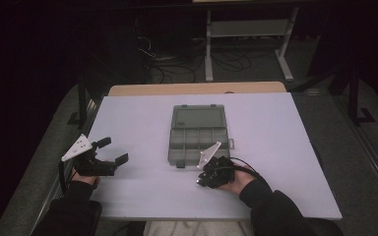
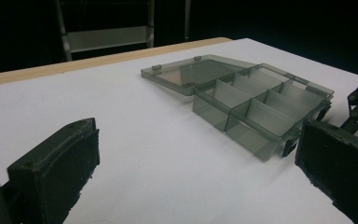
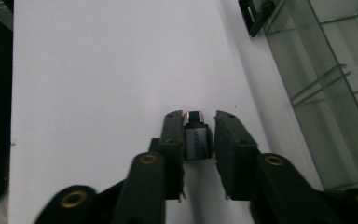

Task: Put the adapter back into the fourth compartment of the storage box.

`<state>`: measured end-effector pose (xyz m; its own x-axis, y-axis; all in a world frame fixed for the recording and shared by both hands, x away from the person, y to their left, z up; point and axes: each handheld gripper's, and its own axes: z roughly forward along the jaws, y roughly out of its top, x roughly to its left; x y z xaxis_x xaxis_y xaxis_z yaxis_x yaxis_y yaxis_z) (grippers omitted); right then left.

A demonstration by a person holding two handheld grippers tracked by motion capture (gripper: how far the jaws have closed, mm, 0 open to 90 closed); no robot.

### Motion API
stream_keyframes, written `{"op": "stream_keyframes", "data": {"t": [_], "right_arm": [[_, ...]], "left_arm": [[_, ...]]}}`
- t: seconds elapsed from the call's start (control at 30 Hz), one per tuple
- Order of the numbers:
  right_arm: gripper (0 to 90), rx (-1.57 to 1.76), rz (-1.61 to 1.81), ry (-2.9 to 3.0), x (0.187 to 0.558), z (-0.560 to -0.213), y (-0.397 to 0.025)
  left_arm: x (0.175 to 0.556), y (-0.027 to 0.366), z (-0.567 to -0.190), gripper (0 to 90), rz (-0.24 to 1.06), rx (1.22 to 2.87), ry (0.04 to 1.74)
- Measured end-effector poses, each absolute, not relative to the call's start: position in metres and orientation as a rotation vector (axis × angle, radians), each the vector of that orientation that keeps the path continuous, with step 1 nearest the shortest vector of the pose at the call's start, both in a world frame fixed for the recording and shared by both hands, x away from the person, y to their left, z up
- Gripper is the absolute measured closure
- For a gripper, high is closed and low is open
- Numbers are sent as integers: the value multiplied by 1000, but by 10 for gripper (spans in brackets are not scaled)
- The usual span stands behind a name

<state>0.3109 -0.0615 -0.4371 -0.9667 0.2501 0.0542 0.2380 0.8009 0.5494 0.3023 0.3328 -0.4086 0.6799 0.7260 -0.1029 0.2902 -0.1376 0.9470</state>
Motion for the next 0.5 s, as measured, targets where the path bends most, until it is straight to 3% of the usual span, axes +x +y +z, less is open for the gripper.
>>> {"op": "stream_keyframes", "data": {"t": [0.5], "right_arm": [[753, 403, 949, 2933, 311, -429, -65]], "left_arm": [[302, 333, -409, 0, 462, 1717, 823]]}}
